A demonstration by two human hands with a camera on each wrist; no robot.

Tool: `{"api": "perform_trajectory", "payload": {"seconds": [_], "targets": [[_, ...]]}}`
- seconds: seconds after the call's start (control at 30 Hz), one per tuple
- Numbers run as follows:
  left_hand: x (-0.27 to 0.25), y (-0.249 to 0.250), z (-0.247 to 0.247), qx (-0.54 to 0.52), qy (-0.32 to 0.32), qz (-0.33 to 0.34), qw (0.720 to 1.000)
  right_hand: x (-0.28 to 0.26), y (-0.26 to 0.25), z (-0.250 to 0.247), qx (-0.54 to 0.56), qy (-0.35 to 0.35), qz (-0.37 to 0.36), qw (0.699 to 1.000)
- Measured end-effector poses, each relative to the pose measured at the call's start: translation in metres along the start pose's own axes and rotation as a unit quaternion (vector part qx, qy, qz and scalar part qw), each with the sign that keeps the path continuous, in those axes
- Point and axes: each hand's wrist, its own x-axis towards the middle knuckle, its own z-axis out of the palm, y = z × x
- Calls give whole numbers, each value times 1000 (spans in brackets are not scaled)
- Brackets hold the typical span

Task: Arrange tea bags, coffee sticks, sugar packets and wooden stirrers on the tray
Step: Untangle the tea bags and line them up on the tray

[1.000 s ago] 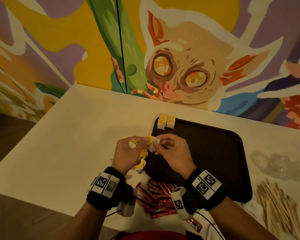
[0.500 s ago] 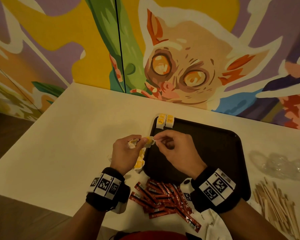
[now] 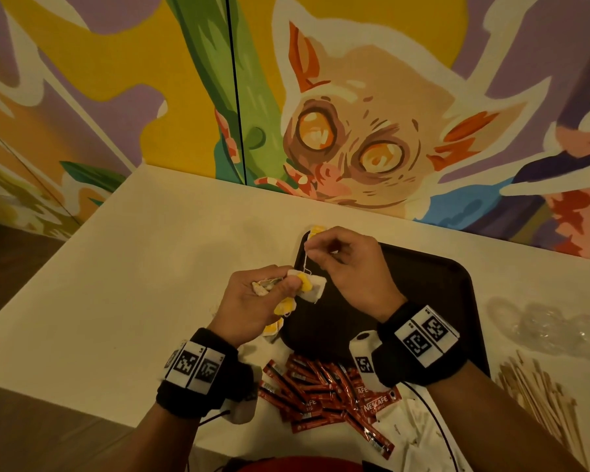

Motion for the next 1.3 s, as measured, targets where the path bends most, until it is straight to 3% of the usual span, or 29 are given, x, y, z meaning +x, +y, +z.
{"api": "perform_trajectory", "payload": {"seconds": [0.2,0.4,0.5,0.7,0.9,1.13,1.3], "targets": [[4,3,1,-25,82,-8,996,-8,8,6,69,-37,47,996],[10,-6,2,23,162,-2,987,-17,7,17,146,-48,105,982],[12,-8,5,26,185,-9,982,-20,6,24,139,-27,91,986],[11,-13,8,21,145,-23,989,-17,25,28,71,51,78,993],[21,-16,1,78,138,-32,987,-19,35,22,11,16,96,995],[28,-16,5,138,118,16,983,-18,37,17,-112,19,44,993],[32,-16,6,175,89,14,980,-15,41,12,-100,19,55,993]]}}
